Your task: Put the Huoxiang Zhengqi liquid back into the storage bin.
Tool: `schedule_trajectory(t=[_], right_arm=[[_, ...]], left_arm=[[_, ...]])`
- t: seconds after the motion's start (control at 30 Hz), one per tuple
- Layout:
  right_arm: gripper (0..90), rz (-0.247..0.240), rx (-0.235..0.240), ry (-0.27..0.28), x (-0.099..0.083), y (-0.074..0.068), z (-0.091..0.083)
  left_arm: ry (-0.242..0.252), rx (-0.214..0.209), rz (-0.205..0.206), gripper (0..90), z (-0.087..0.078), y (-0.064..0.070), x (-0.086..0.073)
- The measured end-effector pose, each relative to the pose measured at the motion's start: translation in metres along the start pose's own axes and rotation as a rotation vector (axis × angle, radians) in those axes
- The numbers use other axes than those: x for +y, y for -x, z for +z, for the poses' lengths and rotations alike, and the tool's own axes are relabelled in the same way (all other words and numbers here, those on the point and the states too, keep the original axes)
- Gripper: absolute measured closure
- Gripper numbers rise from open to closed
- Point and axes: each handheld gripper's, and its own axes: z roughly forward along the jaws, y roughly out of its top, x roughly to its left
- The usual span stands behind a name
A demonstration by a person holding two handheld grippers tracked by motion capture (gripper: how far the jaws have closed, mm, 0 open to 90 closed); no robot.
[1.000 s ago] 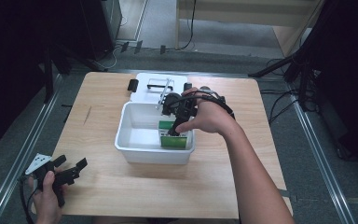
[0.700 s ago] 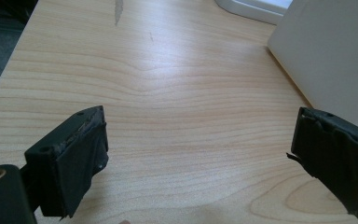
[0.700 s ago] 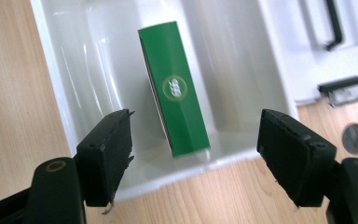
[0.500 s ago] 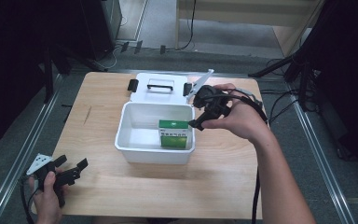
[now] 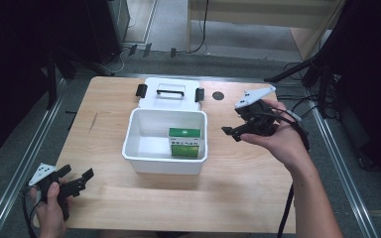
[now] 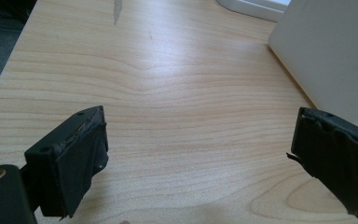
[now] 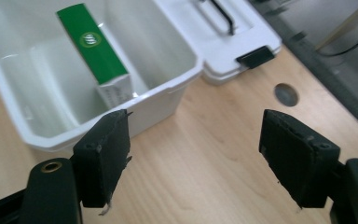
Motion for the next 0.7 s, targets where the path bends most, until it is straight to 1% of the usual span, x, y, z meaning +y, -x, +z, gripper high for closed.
schedule_trajectory(t=[0.03, 0.07, 0.1, 0.13, 0.17, 0.2, 0.27, 0.43, 0.47, 0.53, 0.57, 0.6, 0.67, 0.7], right_arm=[[25.2, 0.0, -0.022, 0.039, -0.01, 0.002, 0.0], [25.2, 0.014, -0.026, 0.051, -0.016, 0.003, 0.0], [25.2, 0.014, -0.026, 0.051, -0.016, 0.003, 0.0], [25.4, 0.025, -0.031, 0.064, -0.021, 0.003, 0.0], [25.1, 0.052, -0.033, 0.093, -0.033, 0.004, 0.0], [25.1, 0.059, -0.038, 0.11, -0.038, 0.005, 0.001], [25.1, 0.091, -0.047, 0.139, -0.049, 0.006, 0.001], [24.6, 0.163, -0.107, 0.179, -0.075, 0.006, 0.002], [24.6, 0.186, -0.12, 0.188, -0.08, 0.005, 0.001], [24.6, 0.196, -0.146, 0.214, -0.091, 0.005, 0.001], [25.0, 0.189, -0.168, 0.237, -0.097, 0.005, 0.002], [25.7, 0.2, -0.178, 0.256, -0.103, 0.004, 0.001], [25.3, 0.216, -0.179, 0.298, -0.114, 0.004, 0.001], [25.3, 0.216, -0.179, 0.298, -0.114, 0.004, 0.001]], left_arm=[[0.0, 0.0, 0.0, 4.5, 0.0, 0.0, 0.0], [-0.001, 0.001, 0.002, 4.5, 0.0, 0.0, 0.0], [-0.001, 0.001, 0.002, 4.5, 0.0, 0.0, 0.0], [-0.001, 0.001, 0.005, 4.5, 0.0, 0.0, 0.0], [-0.002, 0.001, 0.008, 4.5, 0.0, 0.0, 0.0], [-0.002, 0.001, 0.008, 4.5, 0.0, 0.0, 0.0], [-0.002, 0.003, 0.006, 4.5, 0.0, 0.001, 0.0], [-0.004, 0.003, 0.008, 4.5, 0.0, 0.001, 0.0], [-0.004, 0.003, 0.008, 4.5, 0.0, 0.001, 0.0], [-0.007, 0.003, 0.009, 4.5, 0.0, 0.001, 0.0], [-0.006, 0.003, 0.01, 4.5, 0.0, 0.001, 0.0], [-0.006, 0.003, 0.01, 4.5, 0.0, 0.001, 0.0], [-0.007, 0.004, 0.01, 4.5, 0.0, 0.001, 0.0], [-0.007, 0.004, 0.01, 4.5, 0.0, 0.001, 0.0]])
